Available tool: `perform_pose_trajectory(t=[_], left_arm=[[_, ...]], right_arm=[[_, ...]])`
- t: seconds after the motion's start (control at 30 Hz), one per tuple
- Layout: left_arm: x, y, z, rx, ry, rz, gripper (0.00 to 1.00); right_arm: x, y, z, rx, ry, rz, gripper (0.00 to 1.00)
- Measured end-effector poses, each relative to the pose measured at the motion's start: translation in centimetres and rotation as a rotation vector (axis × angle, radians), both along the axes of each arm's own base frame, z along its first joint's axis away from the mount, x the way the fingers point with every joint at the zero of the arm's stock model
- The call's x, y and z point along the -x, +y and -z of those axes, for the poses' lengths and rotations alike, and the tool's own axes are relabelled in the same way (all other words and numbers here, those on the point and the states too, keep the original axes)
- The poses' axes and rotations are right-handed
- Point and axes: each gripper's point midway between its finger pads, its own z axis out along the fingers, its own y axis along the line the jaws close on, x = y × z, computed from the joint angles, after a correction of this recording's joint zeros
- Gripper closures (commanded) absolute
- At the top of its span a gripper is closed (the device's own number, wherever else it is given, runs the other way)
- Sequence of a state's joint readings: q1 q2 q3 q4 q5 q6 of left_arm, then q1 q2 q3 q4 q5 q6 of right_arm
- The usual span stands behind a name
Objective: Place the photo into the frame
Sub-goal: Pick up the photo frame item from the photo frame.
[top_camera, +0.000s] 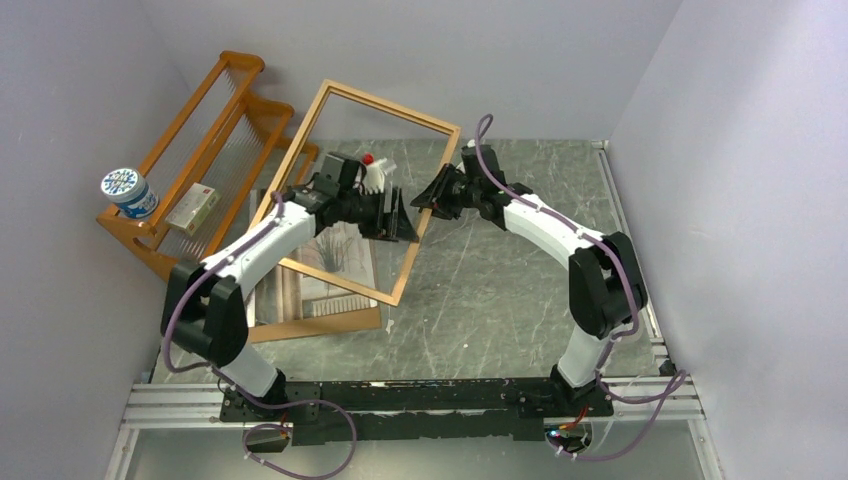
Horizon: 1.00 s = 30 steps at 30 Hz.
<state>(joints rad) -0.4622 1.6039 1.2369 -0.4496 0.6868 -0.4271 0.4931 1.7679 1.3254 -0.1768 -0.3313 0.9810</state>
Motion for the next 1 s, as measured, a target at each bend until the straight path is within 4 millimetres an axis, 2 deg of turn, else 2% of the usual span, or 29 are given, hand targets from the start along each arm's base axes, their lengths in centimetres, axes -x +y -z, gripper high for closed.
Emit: perform_pose_trajectory(t=[0.13,0.23,0.33,0.47,0.57,0.67,0.8,0.87,1.0], left_arm=[[-1.9,1.0,-5.2,-0.016,-0.148,-0.064,0.10],[-3.0,1.6,-9.3,-0.024,-0.250,-0.108,0.09],[-3.8,2.3,-12.5,-0.039,-0.321,-0.159,0.09],[-5.1,4.5,-15.6,-0.103,-0.388,-0.295,0.08],[-6.1,7.2,-17.1,-0.152,-0.395,-0.434,0.09],[-6.8,10.6,-17.5,-0.178,-0.356,-0.561,0.10],[-7.7,15.3,-16.4,-0.212,-0.261,-0.731,0.11],[-7.7,16.9,-15.1,-0.237,-0.198,-0.796,0.11],[-7.1,19.3,-10.7,-0.317,-0.038,-0.870,0.11]], right_arm=[[0.3,-0.2,-1.7,-0.056,-0.039,-0.051,1.00],[0.7,0.3,-2.6,-0.098,-0.063,-0.101,1.00],[1.4,0.9,-3.4,-0.135,-0.079,-0.162,1.00],[2.3,1.1,-3.7,-0.147,-0.107,-0.245,1.00],[2.7,-0.3,-2.5,-0.140,-0.136,-0.290,1.00],[3.2,-3.3,0.1,-0.127,-0.124,-0.285,1.00],[3.5,-6.7,3.6,-0.095,-0.080,-0.245,1.00],[3.4,-7.6,4.4,-0.078,-0.081,-0.236,1.00],[3.1,-7.9,4.1,-0.066,-0.132,-0.248,1.00]])
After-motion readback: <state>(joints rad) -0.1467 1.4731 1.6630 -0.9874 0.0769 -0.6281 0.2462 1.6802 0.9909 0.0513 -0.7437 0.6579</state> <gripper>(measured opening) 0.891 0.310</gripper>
